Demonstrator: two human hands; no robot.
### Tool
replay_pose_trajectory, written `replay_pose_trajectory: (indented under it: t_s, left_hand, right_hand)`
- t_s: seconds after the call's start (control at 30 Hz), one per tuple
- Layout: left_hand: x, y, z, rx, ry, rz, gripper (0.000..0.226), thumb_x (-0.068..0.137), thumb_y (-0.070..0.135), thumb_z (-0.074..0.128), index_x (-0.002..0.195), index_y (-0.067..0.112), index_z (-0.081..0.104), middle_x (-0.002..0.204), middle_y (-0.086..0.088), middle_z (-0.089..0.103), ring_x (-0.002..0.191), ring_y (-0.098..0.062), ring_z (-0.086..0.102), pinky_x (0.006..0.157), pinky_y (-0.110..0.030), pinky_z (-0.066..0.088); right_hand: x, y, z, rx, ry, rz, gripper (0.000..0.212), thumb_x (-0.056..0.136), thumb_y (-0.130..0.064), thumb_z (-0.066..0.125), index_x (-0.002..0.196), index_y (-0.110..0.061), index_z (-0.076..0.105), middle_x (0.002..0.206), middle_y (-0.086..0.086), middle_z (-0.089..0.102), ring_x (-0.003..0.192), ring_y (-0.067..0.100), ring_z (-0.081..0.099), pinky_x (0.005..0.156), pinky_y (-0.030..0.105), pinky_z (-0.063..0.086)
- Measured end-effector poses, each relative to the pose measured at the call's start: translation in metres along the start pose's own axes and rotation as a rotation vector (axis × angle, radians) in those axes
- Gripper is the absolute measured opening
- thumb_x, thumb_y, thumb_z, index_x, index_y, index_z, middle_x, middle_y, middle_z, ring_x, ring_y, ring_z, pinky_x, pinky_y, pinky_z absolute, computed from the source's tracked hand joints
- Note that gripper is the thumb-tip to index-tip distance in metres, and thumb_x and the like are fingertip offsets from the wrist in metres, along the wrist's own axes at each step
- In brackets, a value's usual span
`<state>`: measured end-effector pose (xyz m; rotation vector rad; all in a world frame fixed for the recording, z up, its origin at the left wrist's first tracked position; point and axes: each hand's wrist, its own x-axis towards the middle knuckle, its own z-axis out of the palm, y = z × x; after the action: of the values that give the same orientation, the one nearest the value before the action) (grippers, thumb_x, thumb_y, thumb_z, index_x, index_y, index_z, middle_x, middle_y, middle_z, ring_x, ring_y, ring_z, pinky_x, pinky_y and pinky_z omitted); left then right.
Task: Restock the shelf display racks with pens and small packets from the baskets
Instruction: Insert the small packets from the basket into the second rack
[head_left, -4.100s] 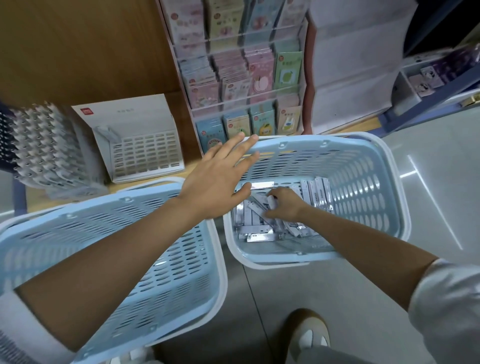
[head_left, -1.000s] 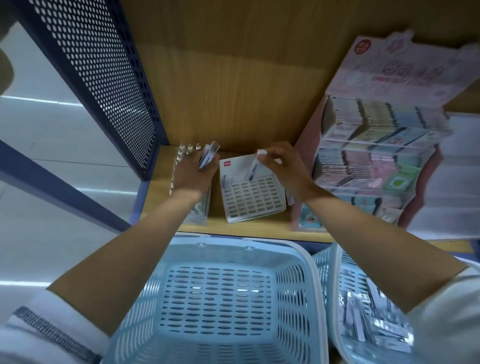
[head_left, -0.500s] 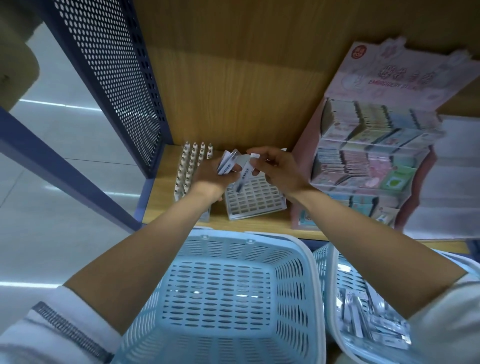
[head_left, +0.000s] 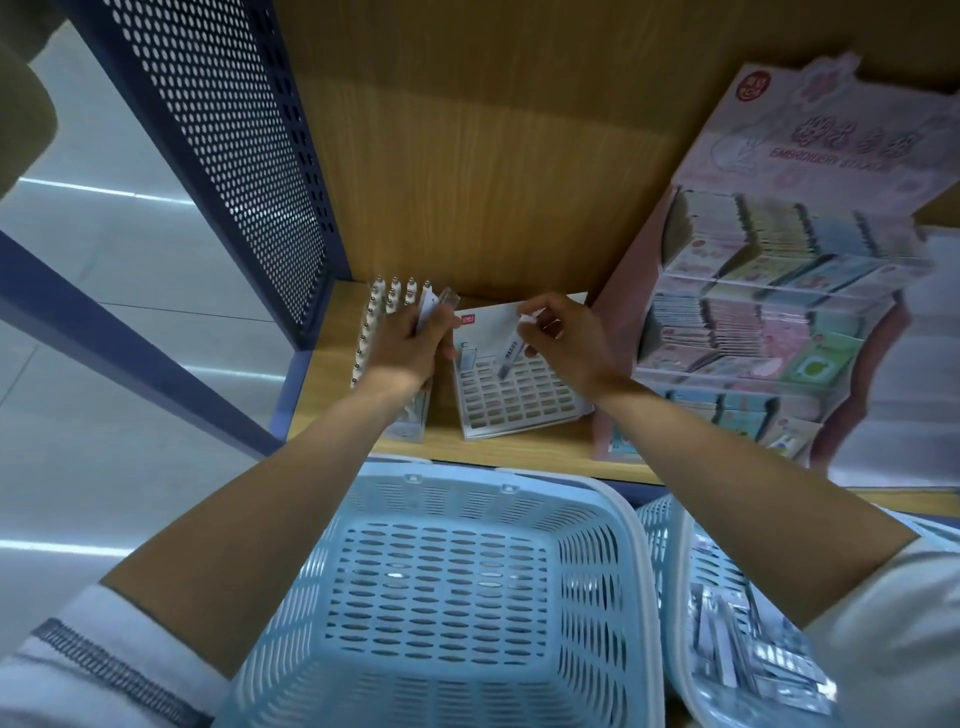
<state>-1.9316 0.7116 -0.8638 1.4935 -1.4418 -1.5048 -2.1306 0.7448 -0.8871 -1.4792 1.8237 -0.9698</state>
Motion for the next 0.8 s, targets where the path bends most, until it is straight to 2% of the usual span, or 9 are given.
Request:
replay_pose_trajectory:
  t_s: [0.07, 0.17, 0.3, 0.4, 0.57, 0.8]
  left_hand:
    - [0.002, -0.002, 0.001, 0.035, -0.004, 0.008, 0.031, 0.099, 0.043, 0.05, 0.094, 0.016, 0.065, 0.068, 0.002, 0.064, 0.039, -0.005, 0.046, 0.039, -0.023, 0.037]
    - [0.005, -0.004, 0.001, 0.056, -0.024, 0.03, 0.032, 0.099, 0.043, 0.049, 0.097, 0.015, 0.066, 0.071, 0.002, 0.065, 0.038, -0.003, 0.045, 0.039, -0.023, 0.037]
    - [0.008, -0.002, -0.002, 0.065, 0.018, 0.09, 0.045, 0.098, 0.044, 0.05, 0.093, 0.002, 0.065, 0.072, -0.005, 0.064, 0.04, -0.006, 0.045, 0.044, -0.025, 0.037]
    - [0.01, -0.002, -0.004, 0.055, 0.014, 0.13, 0.044, 0.099, 0.04, 0.049, 0.093, -0.001, 0.065, 0.073, -0.006, 0.065, 0.038, -0.004, 0.042, 0.046, -0.025, 0.036]
    - [0.011, -0.005, -0.008, 0.006, -0.019, 0.116, 0.042, 0.099, 0.038, 0.049, 0.096, -0.001, 0.064, 0.074, -0.007, 0.063, 0.038, -0.003, 0.043, 0.043, -0.025, 0.036]
    - [0.012, -0.007, -0.014, -0.045, -0.059, 0.102, 0.036, 0.1, 0.035, 0.049, 0.099, 0.002, 0.064, 0.068, -0.003, 0.057, 0.037, -0.003, 0.042, 0.038, -0.022, 0.034]
  right_hand:
    - [-0.002, 0.003, 0.006, -0.025, 0.024, -0.035, 0.018, 0.089, -0.01, 0.063, 0.106, -0.013, 0.067, 0.069, -0.009, 0.059, 0.061, -0.001, 0.06, 0.061, 0.007, 0.042]
    - [-0.001, 0.005, 0.01, -0.04, 0.037, -0.034, 0.013, 0.084, -0.013, 0.07, 0.097, -0.016, 0.069, 0.07, -0.017, 0.058, 0.061, -0.006, 0.057, 0.062, 0.006, 0.042]
    - [0.002, 0.006, 0.009, -0.06, 0.041, 0.011, 0.019, 0.077, -0.025, 0.079, 0.08, -0.016, 0.062, 0.069, -0.004, 0.065, 0.053, 0.003, 0.06, 0.054, 0.014, 0.048]
    - [0.004, 0.004, 0.017, -0.092, 0.061, 0.032, 0.022, 0.076, -0.025, 0.079, 0.075, -0.014, 0.06, 0.064, -0.001, 0.064, 0.048, 0.006, 0.06, 0.049, 0.017, 0.047]
    - [0.005, 0.013, 0.036, -0.196, 0.107, 0.007, 0.021, 0.072, -0.026, 0.082, 0.075, -0.02, 0.062, 0.068, -0.007, 0.065, 0.061, 0.008, 0.063, 0.063, 0.02, 0.048]
    - [0.009, 0.018, 0.033, -0.263, -0.019, 0.039, 0.025, 0.069, -0.022, 0.083, 0.091, -0.015, 0.072, 0.085, -0.005, 0.07, 0.074, 0.006, 0.065, 0.078, 0.029, 0.056]
